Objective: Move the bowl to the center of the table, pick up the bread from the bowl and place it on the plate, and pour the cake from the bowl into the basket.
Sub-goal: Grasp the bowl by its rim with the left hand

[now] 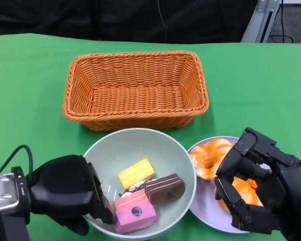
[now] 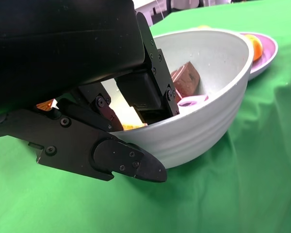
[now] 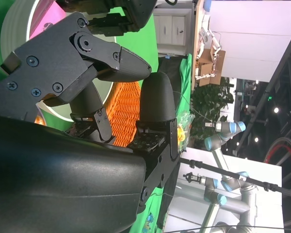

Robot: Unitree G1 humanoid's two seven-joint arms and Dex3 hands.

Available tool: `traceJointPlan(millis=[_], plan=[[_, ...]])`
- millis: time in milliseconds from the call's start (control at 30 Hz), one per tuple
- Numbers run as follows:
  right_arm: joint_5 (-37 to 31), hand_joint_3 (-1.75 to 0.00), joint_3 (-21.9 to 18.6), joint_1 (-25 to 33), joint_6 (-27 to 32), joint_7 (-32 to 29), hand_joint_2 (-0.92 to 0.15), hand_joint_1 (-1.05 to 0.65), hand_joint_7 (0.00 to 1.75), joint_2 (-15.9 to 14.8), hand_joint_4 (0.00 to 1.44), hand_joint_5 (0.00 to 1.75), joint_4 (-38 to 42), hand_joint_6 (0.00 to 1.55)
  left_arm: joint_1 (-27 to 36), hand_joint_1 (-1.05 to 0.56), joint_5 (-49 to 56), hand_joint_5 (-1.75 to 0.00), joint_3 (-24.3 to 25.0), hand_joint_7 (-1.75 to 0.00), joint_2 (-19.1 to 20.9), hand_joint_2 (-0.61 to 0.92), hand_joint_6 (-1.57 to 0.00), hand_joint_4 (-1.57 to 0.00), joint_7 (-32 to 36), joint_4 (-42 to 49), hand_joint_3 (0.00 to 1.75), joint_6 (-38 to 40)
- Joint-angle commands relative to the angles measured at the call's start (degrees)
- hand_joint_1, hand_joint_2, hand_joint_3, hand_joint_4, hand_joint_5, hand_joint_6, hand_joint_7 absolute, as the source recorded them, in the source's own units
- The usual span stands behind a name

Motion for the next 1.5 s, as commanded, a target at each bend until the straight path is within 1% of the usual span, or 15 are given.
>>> traceJointPlan(millis=[33, 200, 333, 633, 767, 833, 933, 1100, 1167, 1200, 1233, 1267, 1333, 1433, 1500], plan=[[0.13, -1.06, 0.05, 0.27, -0.47, -0.38, -0.47, -0.33, 1.53, 0.3, 0.66, 1.73, -0.55, 0.58, 0.37, -0.57, -0.52, 0.0, -0.95, 0.0, 0.04, 0.92, -1.01, -0.99, -2.28, -0.69, 0.1, 0.95], [-0.27, -1.04, -0.05, 0.25, -0.84, -0.43, -0.49, -0.36, 1.54, 0.27, 0.66, 1.73, -0.45, 0.57, 0.33, -0.56, 0.26, 0.0, -1.64, 0.0, -0.79, 0.92, -0.96, -0.97, -2.63, -0.3, 0.06, 2.7], [0.16, -1.02, -0.25, 0.05, -0.45, -0.02, -0.49, -0.35, 1.53, -0.05, 0.66, 1.73, -0.59, 0.57, 0.33, -0.57, 0.25, 0.0, -2.46, 0.0, -1.02, 0.92, -0.87, -0.91, -5.35, -0.8, 0.11, 4.88], [0.29, -1.07, -0.34, 0.05, -0.09, -0.06, -0.47, -0.33, 1.53, -0.09, 0.67, 1.73, -0.72, 0.58, 0.67, -0.56, -0.78, 0.0, -3.48, 0.0, -1.94, 0.92, -0.84, -0.9, -9.02, -1.18, 0.13, 7.97], [0.08, -1.06, -0.29, -0.02, -0.6, -0.05, -0.47, -0.34, 1.53, -0.04, 0.67, 1.72, -0.44, 0.58, 0.98, -0.55, -1.49, 0.0, -3.57, 0.0, -2.29, 0.92, -0.7, -0.75, -8.96, -0.9, 0.12, 8.62], [-0.26, -1.06, -0.19, -0.01, -0.78, -0.2, -0.47, -0.34, 1.52, 0.05, 0.67, 1.72, -0.39, 0.58, 1.27, -0.55, -2.16, 0.0, -3.55, 0.0, -2.26, 0.92, -0.58, -0.59, -10.07, -1.33, 0.12, 9.35], [-0.27, -1.07, -0.1, 0.09, -0.26, -0.31, -0.47, -0.34, 1.52, 0.11, 0.67, 1.72, -0.66, 0.58, 1.6, -0.55, -2.61, 0.0, -3.51, 0.0, -2.17, 0.92, -0.52, -0.51, -11.33, -2.14, 0.12, 10.29], [-0.64, -1.12, -0.03, 0.22, -0.8, -0.46, -0.45, -0.32, 1.53, 0.19, 0.67, 1.73, -0.56, 0.58, 1.66, -0.54, -2.37, -0.03, -3.49, -0.02, -2.12, 0.92, -0.55, -0.57, -10.85, -2.24, 0.1, 10.22], [-0.64, -1.11, -0.02, 0.3, -0.82, -0.53, -0.45, -0.33, 1.53, 0.28, 0.67, 1.73, -0.53, 0.58, 1.57, -0.48, -2.27, -0.07, -3.54, -0.05, -2.15, 0.92, -0.63, -0.67, -10.45, -1.92, 0.12, 10.02], [-0.61, -1.11, -0.06, 0.31, -0.88, -0.46, -0.45, -0.33, 1.53, 0.22, 0.67, 1.73, -0.5, 0.58, 1.49, -0.47, -2.48, -0.07, -3.58, -0.05, -2.19, 0.92, -0.64, -0.68, -10.6, -1.71, 0.13, 9.88], [-0.52, -1.11, -0.12, 0.3, -0.88, -0.37, -0.45, -0.34, 1.53, 0.15, 0.67, 1.73, -0.48, 0.58, 1.43, -0.43, -2.72, -0.08, -3.61, -0.06, -2.25, 0.92, -0.7, -0.74, -10.81, -1.53, 0.14, 9.79], [-0.31, -1.11, -0.19, 0.3, -0.61, -0.24, -0.46, -0.33, 1.53, 0.03, 0.67, 1.73, -0.63, 0.58, 1.45, -0.39, -3.02, -0.08, -3.58, -0.08, -2.47, 0.92, -0.8, -0.82, -10.5, -1.02, 0.13, 9.62], [-0.08, -1.12, -0.26, 0.34, -0.3, -0.1, -0.45, -0.32, 1.53, -0.11, 0.67, 1.73, -0.85, 0.58, 1.55, -0.36, -3.37, -0.08, -3.49, -0.08, -2.8, 0.92, -0.96, -0.94, -9.9, -0.34, 0.08, 9.36], [0.04, -1.12, -0.31, 0.27, -0.8, 0.04, -0.44, -0.33, 1.53, -0.13, 0.67, 1.73, -0.52, 0.58, 1.42, -0.34, -3.19, -0.09, -3.59, -0.08, -3.01, 0.92, -1.07, -1.06, -9.41, 0.3, 0.07, 9.11], [0.16, -1.1, -0.37, 0.27, -0.74, 0.12, -0.45, -0.33, 1.52, -0.19, 0.67, 1.73, -0.51, 0.58, 1.31, -0.33, -2.65, -0.11, -3.78, -0.08, -3.0, 0.92, -1.1, -1.13, -8.86, 0.38, 0.09, 9.1]])
